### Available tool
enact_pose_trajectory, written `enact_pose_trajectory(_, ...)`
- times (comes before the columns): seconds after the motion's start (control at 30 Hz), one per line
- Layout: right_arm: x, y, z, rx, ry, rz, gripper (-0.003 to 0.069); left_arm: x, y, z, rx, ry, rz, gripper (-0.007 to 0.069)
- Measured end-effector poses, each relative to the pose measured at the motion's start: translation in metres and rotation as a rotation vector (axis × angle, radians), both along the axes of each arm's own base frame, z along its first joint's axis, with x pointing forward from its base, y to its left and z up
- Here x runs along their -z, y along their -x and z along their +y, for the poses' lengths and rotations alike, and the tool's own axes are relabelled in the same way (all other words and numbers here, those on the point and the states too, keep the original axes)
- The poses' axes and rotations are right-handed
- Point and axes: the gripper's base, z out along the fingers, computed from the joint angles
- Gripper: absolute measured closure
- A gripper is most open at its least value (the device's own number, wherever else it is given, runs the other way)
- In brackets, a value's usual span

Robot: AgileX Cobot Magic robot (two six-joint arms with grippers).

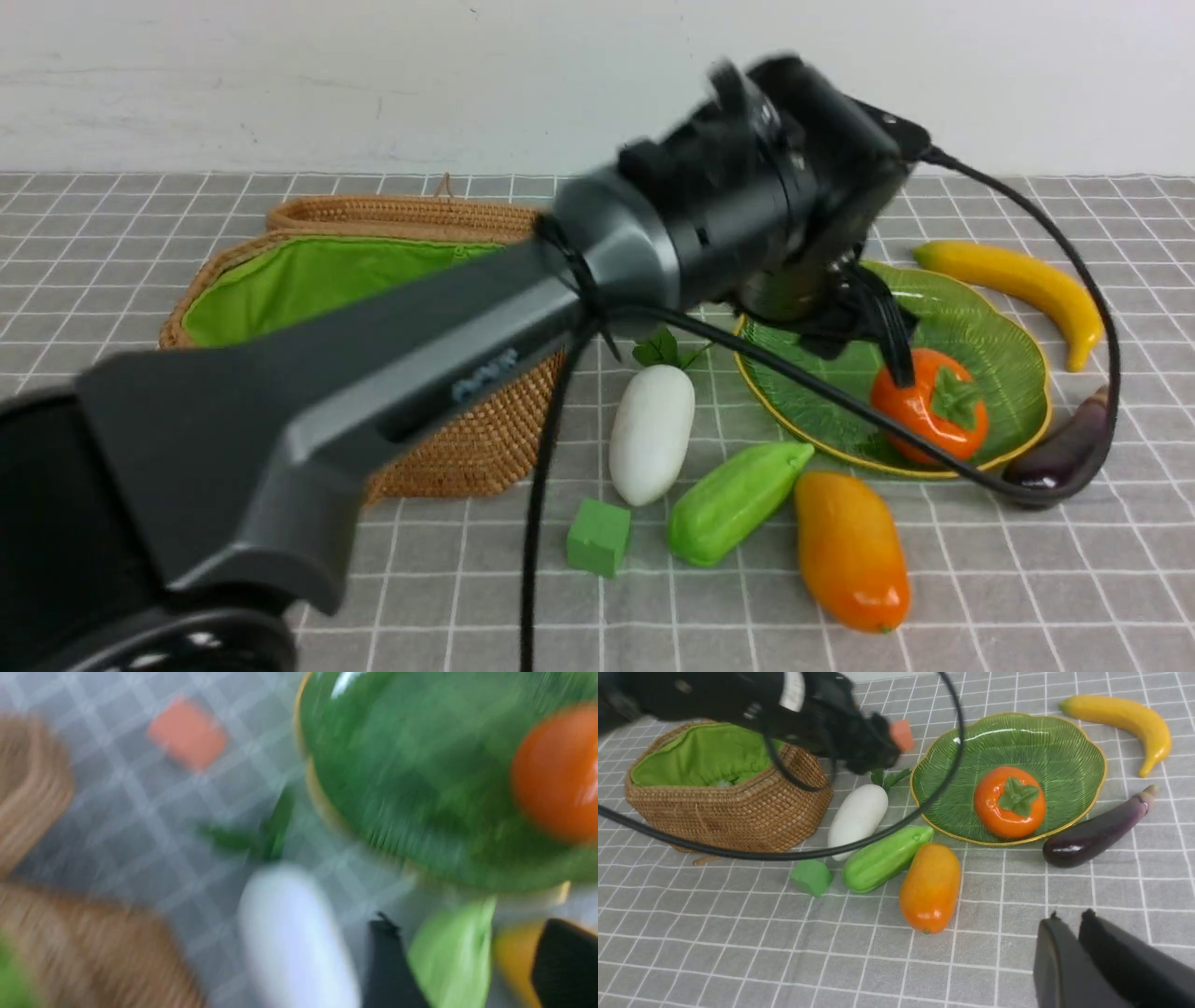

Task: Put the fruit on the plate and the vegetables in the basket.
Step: Take a daikon with your left arm and place it on the basket on the left.

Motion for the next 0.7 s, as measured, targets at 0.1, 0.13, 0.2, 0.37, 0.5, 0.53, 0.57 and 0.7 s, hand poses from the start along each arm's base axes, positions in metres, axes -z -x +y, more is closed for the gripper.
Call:
enact_pose_trajectory(0.1, 0.0, 0.0, 0.0, -0.004, -0.004, 0.002, 0.0582, 0.007, 0.002, 0.008, 0.002, -0.044, 0.087, 0.0341)
enact_pose_trajectory(0.13, 0.0, 0.0, 0.0, -0.004, -0.004, 0.002, 0.0581, 0.013, 0.0, 0.009, 0.004, -0.054, 0.112, 0.0344)
enact_pose_trajectory(0.2, 0.0, 0.0, 0.001, -0.009, 0.002, 0.001, 0.0579, 0.03, -0.01, 0.011, 0.002, -0.077, 0.142, 0.0314)
enact_pose_trajectory(0.37, 0.001, 0.002, 0.003, -0.046, 0.017, 0.003, 0.0574, 0.066, -0.037, 0.015, -0.019, -0.105, 0.123, 0.0165)
enact_pose_trajectory(0.5, 0.001, 0.003, 0.005, -0.077, 0.016, 0.004, 0.0574, 0.088, -0.052, 0.016, -0.056, -0.131, 0.068, 0.0053)
enact_pose_trajectory(0.53, 0.001, 0.003, 0.006, -0.081, 0.013, 0.006, 0.0574, 0.093, -0.055, 0.016, -0.067, -0.136, 0.055, 0.0035)
enact_pose_trajectory(0.57, 0.001, 0.003, 0.006, -0.082, 0.014, 0.005, 0.0574, 0.099, -0.056, 0.015, -0.076, -0.139, 0.053, 0.0025)
enact_pose_trajectory(0.7, 0.001, 0.003, 0.006, -0.087, 0.011, 0.007, 0.0574, 0.126, -0.061, 0.013, -0.096, -0.177, 0.069, 0.0034)
